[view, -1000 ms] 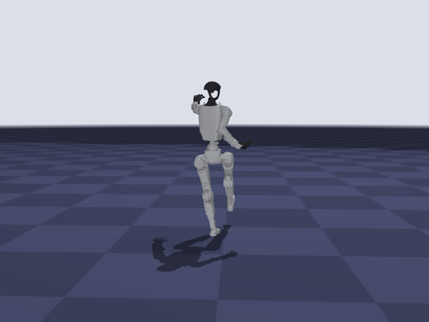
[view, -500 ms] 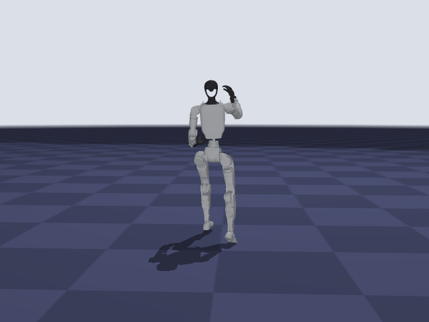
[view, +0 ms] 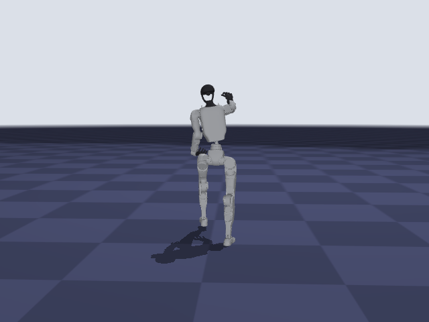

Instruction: Kungfu

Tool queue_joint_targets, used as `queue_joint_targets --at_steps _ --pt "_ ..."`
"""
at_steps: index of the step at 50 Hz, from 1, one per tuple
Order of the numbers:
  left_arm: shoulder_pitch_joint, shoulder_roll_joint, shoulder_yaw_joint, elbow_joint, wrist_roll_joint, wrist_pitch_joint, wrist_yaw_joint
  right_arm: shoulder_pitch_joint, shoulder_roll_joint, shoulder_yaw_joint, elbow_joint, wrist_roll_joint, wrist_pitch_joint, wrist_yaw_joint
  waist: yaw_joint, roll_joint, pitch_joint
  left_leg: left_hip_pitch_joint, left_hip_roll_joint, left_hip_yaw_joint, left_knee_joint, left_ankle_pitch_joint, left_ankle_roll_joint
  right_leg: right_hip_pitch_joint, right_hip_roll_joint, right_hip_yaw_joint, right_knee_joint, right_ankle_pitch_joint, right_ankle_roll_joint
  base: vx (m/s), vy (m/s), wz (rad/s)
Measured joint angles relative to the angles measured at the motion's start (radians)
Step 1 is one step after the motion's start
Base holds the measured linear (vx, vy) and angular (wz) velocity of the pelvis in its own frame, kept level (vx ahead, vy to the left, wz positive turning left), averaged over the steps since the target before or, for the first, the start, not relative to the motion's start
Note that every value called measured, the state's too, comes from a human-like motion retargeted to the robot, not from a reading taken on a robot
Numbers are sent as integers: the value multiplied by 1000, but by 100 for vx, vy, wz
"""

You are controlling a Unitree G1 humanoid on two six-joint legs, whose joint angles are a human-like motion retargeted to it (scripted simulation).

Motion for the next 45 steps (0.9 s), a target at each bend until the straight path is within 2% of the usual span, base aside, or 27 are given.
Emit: queue_joint_targets --at_steps 5,7,9,10,13,15,16,17,20,23,26,28,31,34,40,43,45 --pt "-4 44 87 -75 12 33 195 57 -6 -6 -79 117 -49 -25 -26 0 -14 -4 -6 36 20 0 -17 -1 -36 -30 -15 114 91 33 22 -9" --pt "-43 84 128 -62 27 72 285 95 -5 -19 -94 139 -85 -34 -28 1 -22 8 -22 39 18 4 -21 9 -46 -40 -19 193 144 40 18 7" --pt "-113 144 170 -19 61 74 360 141 13 -46 -99 158 -154 -28 -20 11 -40 13 -4 12 21 -8 -37 6 -10 -54 -18 305 163 53 1 -13" --pt "-157 178 190 12 89 47 388 165 29 -63 -100 173 -198 -17 -15 20 -51 14 16 -10 26 -17 -54 -1 20 -64 -10 372 163 51 -8 -30" --pt "-367 246 209 209 313 -113 465 241 111 -103 -128 349 -397 136 -1 32 -68 79 54 -24 -4 -50 -82 -35 40 -101 76 598 163 34 -2 -40" --pt "-524 277 210 357 472 -241 490 267 169 -90 -186 566 -440 255 -9 59 -74 147 54 -19 -53 -65 -83 -67 31 -120 168 735 163 57 43 -16" --pt "-602 285 200 422 512 -273 499 275 202 -79 -225 640 -444 293 -25 82 -83 184 43 -21 -80 -72 -83 -83 30 -117 218 775 163 63 59 17" --pt "-682 290 187 488 541 -305 502 285 234 -69 -269 703 -448 325 -45 104 -92 220 32 -26 -107 -76 -85 -102 33 -114 267 782 163 57 52 44" --pt "-941 285 128 683 530 -378 465 320 321 -33 -442 813 -452 386 -126 156 -108 332 -9 -53 -192 -79 -114 -178 76 -87 384 609 163 60 35 78" --pt "-1158 231 118 794 544 -490 462 329 376 53 -639 966 -430 449 -221 180 -108 452 -65 -83 -278 -86 -144 -259 133 -19 400 479 163 60 25 103" --pt "-1331 151 99 790 558 -648 504 293 396 159 -819 1116 -402 513 -293 195 -87 593 -143 -54 -379 -78 -127 -323 71 -1 350 381 158 51 42 83" --pt "-1423 115 55 736 519 -748 522 259 399 212 -924 1173 -386 547 -328 202 -76 665 -179 -48 -425 -79 -118 -372 39 -9 291 346 125 59 28 60" --pt "-1543 91 -17 618 422 -851 551 201 390 268 -1053 1204 -370 582 -363 209 -71 738 -215 -63 -463 -85 -94 -460 28 -1 188 339 48 55 8 37" --pt "-1632 69 -46 492 338 -888 541 161 383 305 -1151 1211 -358 603 -396 215 -63 806 -238 -72 -485 -103 -71 -538 34 24 94 381 -22 53 1 35" --pt "-1701 62 -93 319 260 -933 540 154 349 331 -1260 1205 -373 602 -467 230 -68 898 -261 -119 -472 -138 -46 -655 19 18 -37 485 -72 59 -8 60" --pt "-1712 68 -112 278 266 -976 581 162 324 327 -1269 1215 -375 593 -499 230 -60 936 -288 -164 -447 -158 6 -684 -5 15 -44 476 -63 64 -16 80" --pt "-1712 65 -120 274 271 -985 613 169 319 318 -1260 1227 -380 584 -516 239 -57 959 -292 -187 -430 -170 26 -696 -10 19 -40 457 -83 82 -24 76"
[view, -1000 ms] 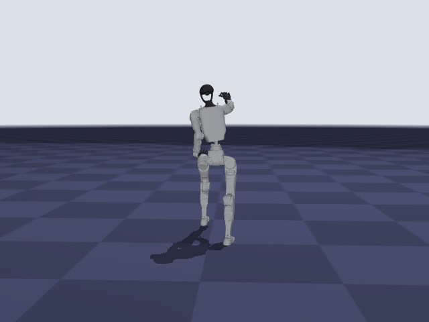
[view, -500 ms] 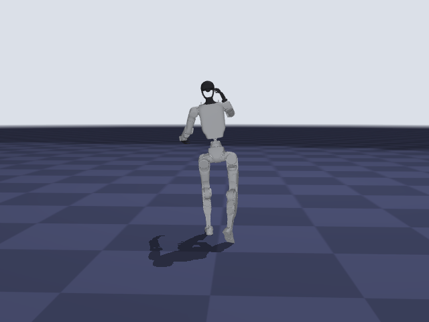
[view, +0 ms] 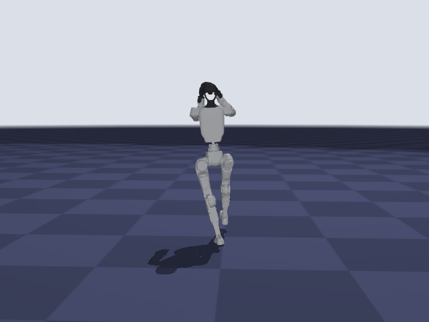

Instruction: Kungfu

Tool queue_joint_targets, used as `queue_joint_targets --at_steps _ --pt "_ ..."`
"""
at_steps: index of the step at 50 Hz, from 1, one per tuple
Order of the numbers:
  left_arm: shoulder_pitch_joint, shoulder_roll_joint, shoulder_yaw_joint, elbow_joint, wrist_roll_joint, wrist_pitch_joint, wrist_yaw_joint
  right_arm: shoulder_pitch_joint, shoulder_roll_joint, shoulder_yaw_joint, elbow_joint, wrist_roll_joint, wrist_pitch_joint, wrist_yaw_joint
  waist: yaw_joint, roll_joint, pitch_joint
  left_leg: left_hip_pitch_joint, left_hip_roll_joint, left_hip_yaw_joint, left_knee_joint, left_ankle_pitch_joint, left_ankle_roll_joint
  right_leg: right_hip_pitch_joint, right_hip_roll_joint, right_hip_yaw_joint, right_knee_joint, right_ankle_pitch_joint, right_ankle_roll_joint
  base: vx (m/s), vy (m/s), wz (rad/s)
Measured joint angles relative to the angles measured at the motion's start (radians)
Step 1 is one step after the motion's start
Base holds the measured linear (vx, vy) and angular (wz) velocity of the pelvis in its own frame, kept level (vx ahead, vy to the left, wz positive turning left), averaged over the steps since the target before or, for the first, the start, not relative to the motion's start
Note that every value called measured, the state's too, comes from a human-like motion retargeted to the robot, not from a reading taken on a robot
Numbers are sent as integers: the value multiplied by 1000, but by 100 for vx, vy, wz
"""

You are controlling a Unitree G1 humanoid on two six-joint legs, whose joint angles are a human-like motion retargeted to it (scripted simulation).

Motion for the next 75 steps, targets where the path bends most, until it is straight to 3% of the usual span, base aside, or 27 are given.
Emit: queue_joint_targets --at_steps 5,7,8,10,12,15,17,20,23,27,30,32,33,35,36,37,40,42,43,45,50,52,55,60,65,70,75 --pt "19 -22 -4 60 -15 3 -7 29 19 -32 41 27 5 -17 -42 17 -7 73 4 -72 42 13 -9 25 -12 -1 15 -57 -41 65 -23 68" --pt "47 -17 -1 103 -3 9 -16 55 33 -41 59 36 14 -12 -48 17 -30 99 16 -72 58 69 -48 52 -18 -52 45 -5 -74 90 -42 40" --pt "70 -11 3 127 13 13 -21 74 42 -43 68 38 20 -8 -59 10 -49 111 14 -70 71 116 -76 70 -31 -95 50 70 -53 96 -48 36" --pt "148 4 30 180 75 33 -42 136 75 -57 84 43 31 11 -70 11 -112 97 24 -38 126 271 -153 51 -17 -41 72 144 -83 103 -54 -4" --pt "252 2 79 250 178 61 -82 246 102 -79 97 36 37 43 -52 -9 -137 59 26 55 253 479 -257 19 26 93 163 72 -98 96 -44 -55" --pt "391 38 171 426 376 127 -158 421 144 -87 144 26 71 55 -96 -43 -56 -49 52 147 647 708 -298 133 7 112 225 -14 -98 63 -29 -22" --pt "513 84 238 549 537 235 -229 575 161 -98 204 17 101 89 -102 -93 -66 -196 -39 81 820 665 -274 208 -13 126 203 -42 -96 73 -51 -27" --pt "755 110 299 678 834 329 -244 877 169 -202 357 -87 177 195 -34 -117 -104 -465 85 229 1101 445 -163 263 -18 109 172 -51 -74 75 -36 -81" --pt "1011 147 364 699 1037 396 -205 1137 144 -352 534 -368 308 275 56 -135 -48 -682 143 308 1201 352 -93 352 18 157 127 -50 -86 42 -11 -141" --pt "1336 198 368 657 1212 523 -280 1474 59 -510 662 -690 414 381 167 -122 9 -942 267 361 1051 392 -55 442 84 200 89 -50 -114 43 -1 -125" --pt "1536 188 378 630 1356 607 -357 1734 47 -586 673 -787 455 399 252 -137 32 -1040 336 393 629 580 -106 487 103 255 80 -59 -122 47 -6 -146" --pt "1653 183 357 594 1378 619 -384 1846 64 -605 685 -800 485 403 309 -149 80 -1028 350 325 279 694 -187 539 111 298 82 -76 -127 25 -6 -143" --pt "1704 181 347 574 1379 621 -399 1886 71 -609 689 -796 495 413 327 -154 102 -1030 357 283 148 672 -193 561 113 312 81 -84 -131 13 -9 -101" --pt "1785 158 334 540 1395 628 -460 1947 84 -614 691 -799 493 459 327 -170 119 -1095 349 195 4 433 -117 577 96 292 65 -93 -131 13 -12 -44" --pt "1820 140 324 527 1406 633 -508 1970 88 -613 689 -810 482 501 322 -181 122 -1116 357 227 -17 334 -90 578 84 295 65 -99 -121 18 -6 -23" --pt "1854 122 313 510 1414 640 -562 1990 89 -609 687 -820 471 550 318 -187 123 -1138 372 257 -16 272 -75 576 75 296 68 -106 -111 21 2 -34" --pt "1936 74 266 438 1409 654 -755 2005 67 -566 686 -821 454 741 300 -180 109 -1205 456 307 186 305 -82 549 80 303 93 -123 -98 13 7 -53" --pt "1972 57 234 384 1398 615 -848 1987 54 -527 683 -774 463 841 300 -197 105 -1249 438 251 408 321 -50 535 61 338 97 -135 -99 -2 4 -63" --pt "1984 52 219 360 1398 589 -879 1982 53 -515 679 -750 466 873 306 -210 103 -1249 414 244 503 333 -66 530 46 357 101 -143 -102 2 2 -42" --pt "2000 51 198 319 1410 552 -915 1979 68 -502 665 -727 473 896 301 -215 89 -1248 389 271 691 337 -104 520 39 365 102 -154 -117 7 -1 6" --pt "2011 48 177 284 1395 556 -947 1991 129 -493 632 -719 470 834 227 -204 20 -1167 429 463 1137 269 1 484 25 304 75 -166 -120 18 -3 80" --pt "1988 58 189 307 1326 585 -984 1988 140 -480 634 -752 470 807 205 -162 -15 -1158 442 432 1319 257 -11 454 76 274 93 -189 -138 15 -5 65" --pt "1960 84 191 340 1267 578 -982 1997 132 -484 632 -799 461 810 169 -147 -67 -1097 330 412 1457 266 -88 415 69 236 91 -206 -150 15 -2 78" --pt "1858 198 250 364 1355 586 -977 2001 133 -498 658 -829 505 828 98 -162 -141 -986 144 385 1523 278 -154 371 13 181 75 -230 -129 11 -4 112" --pt "1643 304 384 366 1340 690 -792 1972 118 -506 661 -957 516 751 78 -206 -198 -929 129 387 1478 257 -129 320 -33 132 71 -245 -86 11 -10 71" --pt "1276 333 425 303 1045 752 -722 1924 158 -564 708 -1108 536 439 63 -211 -194 -946 102 344 1350 218 -130 321 -39 101 67 -258 -52 9 -4 47" --pt "843 226 311 171 657 775 -713 1841 242 -631 708 -965 478 208 79 -196 -161 -962 135 342 1139 211 -132 361 -12 105 59 -265 -28 8 -1 -13"
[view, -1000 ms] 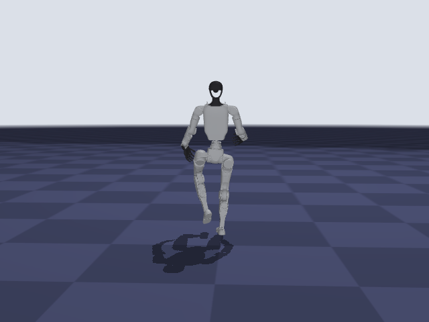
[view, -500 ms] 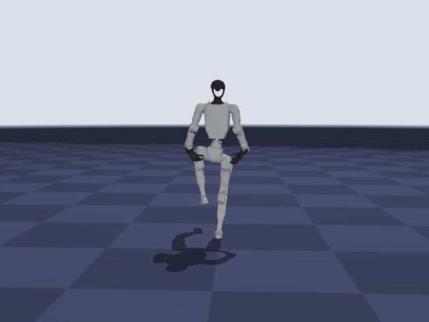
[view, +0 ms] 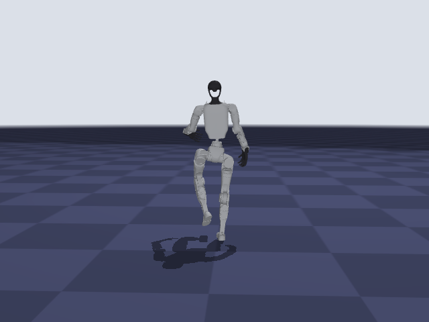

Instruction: Kungfu

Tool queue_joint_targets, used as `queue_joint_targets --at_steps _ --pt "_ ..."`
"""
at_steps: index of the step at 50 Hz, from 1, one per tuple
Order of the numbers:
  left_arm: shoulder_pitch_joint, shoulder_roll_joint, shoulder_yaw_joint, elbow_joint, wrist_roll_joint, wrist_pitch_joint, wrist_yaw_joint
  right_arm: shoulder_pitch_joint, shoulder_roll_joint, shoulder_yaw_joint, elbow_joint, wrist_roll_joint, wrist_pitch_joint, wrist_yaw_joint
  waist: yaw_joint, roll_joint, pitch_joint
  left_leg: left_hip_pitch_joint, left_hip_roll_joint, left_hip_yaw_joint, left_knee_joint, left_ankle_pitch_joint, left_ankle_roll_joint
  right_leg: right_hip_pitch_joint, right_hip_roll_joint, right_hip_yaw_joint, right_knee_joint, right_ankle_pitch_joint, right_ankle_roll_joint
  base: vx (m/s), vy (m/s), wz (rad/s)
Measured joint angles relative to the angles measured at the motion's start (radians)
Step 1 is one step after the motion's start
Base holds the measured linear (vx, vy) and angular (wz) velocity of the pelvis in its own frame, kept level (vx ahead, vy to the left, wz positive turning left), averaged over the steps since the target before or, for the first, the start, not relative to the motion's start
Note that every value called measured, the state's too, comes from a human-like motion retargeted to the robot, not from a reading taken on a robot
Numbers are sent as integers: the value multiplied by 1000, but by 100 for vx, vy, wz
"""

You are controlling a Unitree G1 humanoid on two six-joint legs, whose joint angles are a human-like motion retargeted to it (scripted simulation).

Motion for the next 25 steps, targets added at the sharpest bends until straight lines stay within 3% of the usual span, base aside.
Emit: queue_joint_targets --at_steps 4,6,8,12,17,19,20,21,23,25 --pt "-222 -82 -123 -126 -228 -24 40 -112 47 6 -54 386 -101 -25 6 27 20 -9 43 4 -220 8 4 29 35 75 -4 -2 11 18 2 -103" --pt "-279 -105 -180 -181 -323 -55 80 -186 68 35 -85 618 -110 14 3 51 30 -11 57 -13 -338 23 7 41 53 135 -1 -2 15 22 13 -165" --pt "-305 -128 -226 -223 -411 -90 115 -265 90 74 -111 844 -64 72 -3 80 41 -5 70 -42 -459 46 8 53 71 206 4 -2 19 21 23 -197" --pt "-284 -194 -277 -266 -548 -98 103 -429 136 190 -120 1171 115 150 -6 143 71 16 89 -161 -681 126 -14 55 101 384 40 -6 45 32 30 -255" --pt "-168 -263 -371 -248 -662 -44 -30 -583 186 372 -65 1367 242 215 62 212 146 82 112 -458 -876 221 -93 -53 128 518 213 -59 83 33 49 -347" --pt "-120 -285 -383 -198 -667 -42 -83 -634 214 440 -27 1399 264 221 110 205 195 132 122 -537 -925 255 -135 -144 124 518 351 -98 103 14 60 -392" --pt "-97 -303 -390 -163 -655 -49 -101 -658 226 473 -8 1411 273 220 130 194 223 158 131 -532 -945 224 -162 -191 114 507 424 -121 127 6 63 -333" --pt "-75 -325 -405 -116 -634 -73 -99 -684 228 498 11 1422 287 222 134 161 240 151 133 -446 -895 66 -154 -259 75 479 504 -142 166 4 64 -289" --pt "-24 -390 -416 -3 -573 -143 -89 -720 228 547 42 1433 323 225 153 72 270 120 125 -252 -758 -190 -85 -392 -17 436 652 -164 238 13 64 -230" --pt "17 -409 -406 77 -537 -167 -95 -724 221 577 51 1393 342 224 93 90 273 49 114 -230 -626 -284 -39 -487 -93 258 743 -160 238 21 59 -61"
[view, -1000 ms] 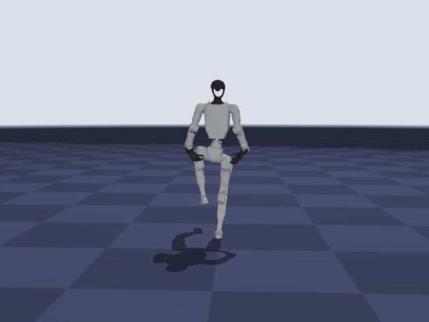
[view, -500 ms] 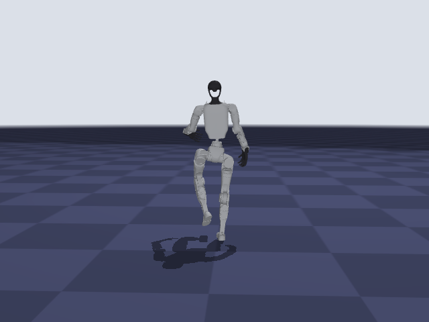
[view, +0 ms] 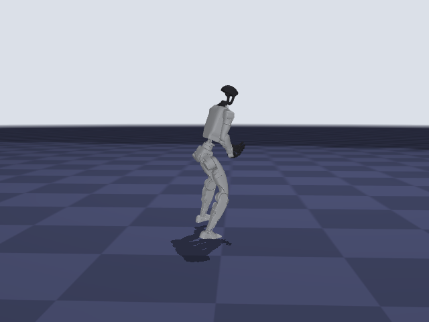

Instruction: Kungfu

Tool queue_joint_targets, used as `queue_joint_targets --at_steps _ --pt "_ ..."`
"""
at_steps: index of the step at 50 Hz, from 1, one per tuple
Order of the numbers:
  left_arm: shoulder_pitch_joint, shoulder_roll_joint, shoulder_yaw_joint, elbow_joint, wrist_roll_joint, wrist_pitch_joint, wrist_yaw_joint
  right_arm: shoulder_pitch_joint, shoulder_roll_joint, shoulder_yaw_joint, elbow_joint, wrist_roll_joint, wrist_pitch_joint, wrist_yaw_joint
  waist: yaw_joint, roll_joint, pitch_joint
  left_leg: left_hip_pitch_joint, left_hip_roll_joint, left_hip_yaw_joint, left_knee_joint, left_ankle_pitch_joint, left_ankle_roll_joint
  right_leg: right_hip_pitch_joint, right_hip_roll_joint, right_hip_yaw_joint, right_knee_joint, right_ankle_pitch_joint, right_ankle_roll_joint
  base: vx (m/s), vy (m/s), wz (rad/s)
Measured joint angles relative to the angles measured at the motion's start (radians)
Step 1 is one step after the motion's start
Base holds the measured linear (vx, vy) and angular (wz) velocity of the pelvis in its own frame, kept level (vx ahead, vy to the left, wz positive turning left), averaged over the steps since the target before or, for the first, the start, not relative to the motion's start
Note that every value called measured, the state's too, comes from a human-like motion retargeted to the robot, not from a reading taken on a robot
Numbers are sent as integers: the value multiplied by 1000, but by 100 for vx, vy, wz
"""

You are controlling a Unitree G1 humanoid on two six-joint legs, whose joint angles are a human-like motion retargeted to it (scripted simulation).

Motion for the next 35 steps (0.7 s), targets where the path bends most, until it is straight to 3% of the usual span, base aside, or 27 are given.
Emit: queue_joint_targets --at_steps 2,5,8,13,15,20,22,25,27,30,35 --pt "19 -34 21 53 25 -2 -8 3 -16 12 18 -126 -49 -7 -36 18 16 -82 -10 30 119 -73 41 -66 -52 -66 47 -5 -27 6 50 -17" --pt "58 -97 27 106 69 -26 9 22 -51 25 11 -221 -112 0 -56 38 26 -165 8 45 271 -156 75 -104 -46 -15 66 -27 29 11 34 -43" --pt "53 -86 18 113 48 -26 30 35 -85 51 -5 -270 -178 33 -44 44 21 -202 51 75 342 -175 99 -124 -26 -11 36 24 36 19 27 -97" --pt "-12 18 16 74 -8 104 20 -9 -168 86 -45 -394 -361 91 -28 103 5 -196 137 -6 365 -149 67 -12 96 -33 -144 130 36 24 13 -79" --pt "-49 63 30 49 -30 175 26 -35 -209 98 -76 -483 -474 111 -19 105 3 -167 141 -22 348 -119 57 54 115 -17 -239 193 36 25 22 -61" --pt "-118 144 116 56 -46 358 59 -136 -300 160 -178 -426 -572 159 -14 87 -19 -38 133 -40 241 -63 49 216 124 -24 -447 446 36 19 25 -33" --pt "-130 182 153 86 -44 375 105 -203 -370 179 -254 -405 -581 184 -25 73 -37 33 135 -30 162 -65 48 249 126 -73 -483 567 36 16 5 -38" --pt "-139 228 232 152 0 373 206 -321 -450 205 -391 -315 -524 218 -39 51 -88 140 150 69 -11 -50 78 185 65 -312 -444 694 36 -1 18 -87" --pt "-118 246 270 196 51 348 271 -436 -494 204 -477 -195 -475 215 -46 49 -139 186 146 133 -121 -1 98 100 36 -465 -314 620 36 -12 30 -108" --pt "-75 249 281 251 138 341 300 -667 -559 146 -573 -79 -472 131 -40 26 -191 269 109 233 -278 69 138 -58 10 -543 22 484 36 -14 32 -95" --pt "42 155 171 291 231 425 120 -1018 -627 -107 -557 -67 -502 -56 -73 64 -260 331 44 245 -430 121 216 -278 -44 -688 546 218 36 6 18 -3"
